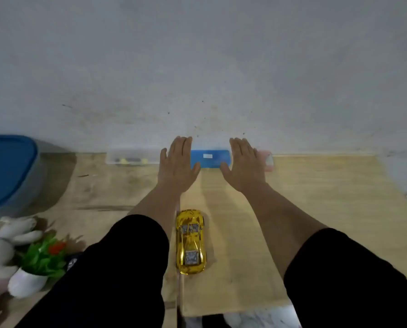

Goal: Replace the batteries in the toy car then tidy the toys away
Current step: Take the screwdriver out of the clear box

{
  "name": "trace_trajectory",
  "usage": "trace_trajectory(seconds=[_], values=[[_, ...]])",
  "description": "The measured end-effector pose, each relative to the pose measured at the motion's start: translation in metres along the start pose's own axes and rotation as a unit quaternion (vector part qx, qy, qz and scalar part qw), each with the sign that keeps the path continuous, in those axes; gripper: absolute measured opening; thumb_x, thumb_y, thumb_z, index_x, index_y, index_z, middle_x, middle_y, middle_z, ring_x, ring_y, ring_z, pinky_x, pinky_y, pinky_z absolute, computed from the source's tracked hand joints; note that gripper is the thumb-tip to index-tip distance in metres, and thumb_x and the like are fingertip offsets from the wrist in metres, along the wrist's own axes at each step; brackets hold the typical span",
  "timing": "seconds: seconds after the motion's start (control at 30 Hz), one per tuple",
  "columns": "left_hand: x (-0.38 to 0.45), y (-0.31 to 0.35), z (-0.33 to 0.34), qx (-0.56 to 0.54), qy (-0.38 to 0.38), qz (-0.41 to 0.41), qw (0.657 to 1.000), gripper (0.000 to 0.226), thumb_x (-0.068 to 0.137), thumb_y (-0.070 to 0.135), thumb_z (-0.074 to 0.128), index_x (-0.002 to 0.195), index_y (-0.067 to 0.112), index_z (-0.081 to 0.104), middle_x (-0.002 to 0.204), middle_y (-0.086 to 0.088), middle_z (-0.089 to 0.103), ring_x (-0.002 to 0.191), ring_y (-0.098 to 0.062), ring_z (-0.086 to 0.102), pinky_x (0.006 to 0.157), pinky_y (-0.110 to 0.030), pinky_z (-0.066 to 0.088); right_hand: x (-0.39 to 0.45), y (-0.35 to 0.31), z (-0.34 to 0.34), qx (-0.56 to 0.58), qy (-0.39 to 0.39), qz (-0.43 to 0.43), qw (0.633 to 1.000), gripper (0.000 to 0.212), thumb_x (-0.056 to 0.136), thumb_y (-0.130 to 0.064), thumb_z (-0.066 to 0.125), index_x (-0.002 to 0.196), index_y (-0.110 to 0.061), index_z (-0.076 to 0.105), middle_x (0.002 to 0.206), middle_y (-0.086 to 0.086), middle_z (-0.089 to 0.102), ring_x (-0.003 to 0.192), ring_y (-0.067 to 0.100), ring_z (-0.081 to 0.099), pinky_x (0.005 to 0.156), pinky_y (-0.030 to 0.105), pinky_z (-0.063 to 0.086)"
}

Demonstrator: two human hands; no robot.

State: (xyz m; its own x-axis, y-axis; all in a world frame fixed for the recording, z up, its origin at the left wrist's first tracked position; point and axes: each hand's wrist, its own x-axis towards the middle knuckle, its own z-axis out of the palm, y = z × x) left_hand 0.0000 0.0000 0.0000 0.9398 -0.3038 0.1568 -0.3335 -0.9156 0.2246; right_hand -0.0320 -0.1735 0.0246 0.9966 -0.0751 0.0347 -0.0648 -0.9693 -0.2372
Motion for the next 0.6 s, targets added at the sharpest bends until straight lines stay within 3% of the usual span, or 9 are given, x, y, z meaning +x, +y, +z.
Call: trace_trajectory(seconds=[0.17, 0.3, 0.4, 0.53, 0.6], values=[[0.015, -0.005, 0.041, 0.003, -0.035, -0.041, 0.999, 0.064, 0.092, 0.032, 0.051, 0.145, 0.007, 0.027, 0.148, -0.010, 0.033, 0.140, -0.024, 0.026, 0.109, -0.046, 0.026, 0.031, 0.018, 0.046, -0.021, -0.061, -0.039, 0.997, 0.065, 0.095, -0.037, 0.040, 0.149, -0.011, 0.013, 0.157, 0.003, 0.016, 0.146, 0.019, 0.007, 0.120, 0.039, 0.009], [0.033, -0.011, 0.079, 0.022, -0.077, -0.057, 0.995, 0.058, 0.096, 0.027, 0.042, 0.148, 0.016, 0.019, 0.154, -0.002, 0.023, 0.144, -0.017, 0.015, 0.113, -0.040, 0.020, 0.058, 0.028, 0.086, -0.007, -0.088, -0.083, 0.993, 0.063, 0.095, -0.035, 0.041, 0.148, -0.012, 0.017, 0.156, 0.004, 0.019, 0.146, 0.019, 0.008, 0.119, 0.038, 0.007], [0.044, -0.017, 0.100, 0.026, -0.112, -0.059, 0.992, 0.060, 0.096, 0.030, 0.045, 0.149, 0.022, 0.018, 0.155, 0.004, 0.021, 0.144, -0.013, 0.013, 0.115, -0.039, 0.016, 0.070, 0.033, 0.114, 0.007, -0.103, -0.096, 0.990, 0.062, 0.094, -0.031, 0.044, 0.148, -0.012, 0.020, 0.156, 0.004, 0.021, 0.146, 0.019, 0.010, 0.118, 0.039, 0.006], [0.054, -0.022, 0.115, 0.022, -0.048, -0.057, 0.997, 0.056, 0.085, 0.027, 0.064, 0.138, 0.017, 0.044, 0.140, -0.001, 0.048, 0.132, -0.020, 0.041, 0.101, -0.039, 0.032, 0.079, 0.041, 0.142, -0.011, 0.010, -0.117, 0.993, 0.054, 0.082, -0.020, 0.060, 0.133, -0.005, 0.048, 0.136, 0.011, 0.051, 0.130, 0.027, 0.045, 0.109, 0.048, 0.035], [0.059, -0.022, 0.118, 0.019, -0.036, -0.068, 0.997, 0.058, 0.081, 0.025, 0.068, 0.135, 0.016, 0.048, 0.133, -0.002, 0.053, 0.126, -0.022, 0.046, 0.097, -0.039, 0.033, 0.082, 0.041, 0.149, -0.037, 0.052, -0.129, 0.990, 0.051, 0.078, -0.018, 0.061, 0.126, -0.003, 0.054, 0.124, 0.011, 0.059, 0.119, 0.028, 0.055, 0.099, 0.049, 0.046]])
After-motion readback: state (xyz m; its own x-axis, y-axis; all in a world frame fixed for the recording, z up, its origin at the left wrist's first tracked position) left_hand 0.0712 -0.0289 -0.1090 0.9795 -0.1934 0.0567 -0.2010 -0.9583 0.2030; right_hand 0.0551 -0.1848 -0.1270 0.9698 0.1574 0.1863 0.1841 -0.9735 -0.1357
